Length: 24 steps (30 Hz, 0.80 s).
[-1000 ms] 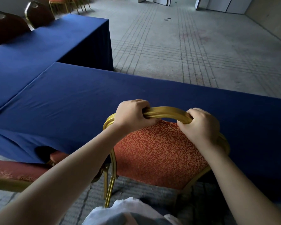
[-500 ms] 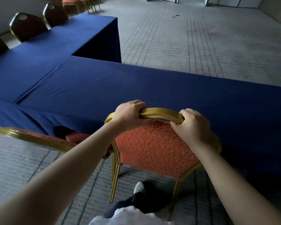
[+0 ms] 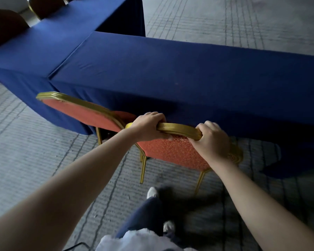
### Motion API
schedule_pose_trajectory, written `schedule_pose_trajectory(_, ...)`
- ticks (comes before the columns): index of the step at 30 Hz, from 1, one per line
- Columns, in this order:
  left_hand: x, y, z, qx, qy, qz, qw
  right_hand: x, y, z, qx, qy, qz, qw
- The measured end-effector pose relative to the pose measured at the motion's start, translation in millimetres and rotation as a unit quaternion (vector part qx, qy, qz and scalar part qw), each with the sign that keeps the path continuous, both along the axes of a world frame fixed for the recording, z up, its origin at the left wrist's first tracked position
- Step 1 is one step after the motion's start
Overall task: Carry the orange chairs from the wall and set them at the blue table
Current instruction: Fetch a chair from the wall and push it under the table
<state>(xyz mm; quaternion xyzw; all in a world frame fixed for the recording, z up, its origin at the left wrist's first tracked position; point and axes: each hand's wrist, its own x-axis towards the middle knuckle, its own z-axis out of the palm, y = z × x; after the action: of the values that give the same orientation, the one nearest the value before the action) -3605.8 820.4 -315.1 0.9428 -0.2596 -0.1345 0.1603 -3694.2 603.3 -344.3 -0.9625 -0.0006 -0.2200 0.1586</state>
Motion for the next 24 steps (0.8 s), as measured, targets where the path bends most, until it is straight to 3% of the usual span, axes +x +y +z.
schedule_pose_trajectory(9, -91, 33, -37, 0.076, 0.035, -0.046, 0.995, -96, 40, -39, -0.035, 0.083, 0.021, 0.996)
schedule_pose_trajectory(11, -112, 38, -47, 0.05, 0.027, -0.038, 0.998, -117, 47, -45, -0.031, 0.101, -0.009, 0.994)
schedule_pose_trajectory(16, -126, 43, -48, 0.012, -0.002, 0.012, 1.0, -121, 52, -18, -0.024, 0.206, -0.024, 0.978)
schedule_pose_trajectory(20, -127, 40, -43, 0.048, 0.021, 0.005, 0.999, -112, 70, -3, -0.063, 0.292, -0.051, 0.953)
schedule_pose_trajectory(24, -123, 28, -30, 0.097, 0.018, -0.003, 0.995, -109, 76, 0, -0.066, 0.316, -0.077, 0.943)
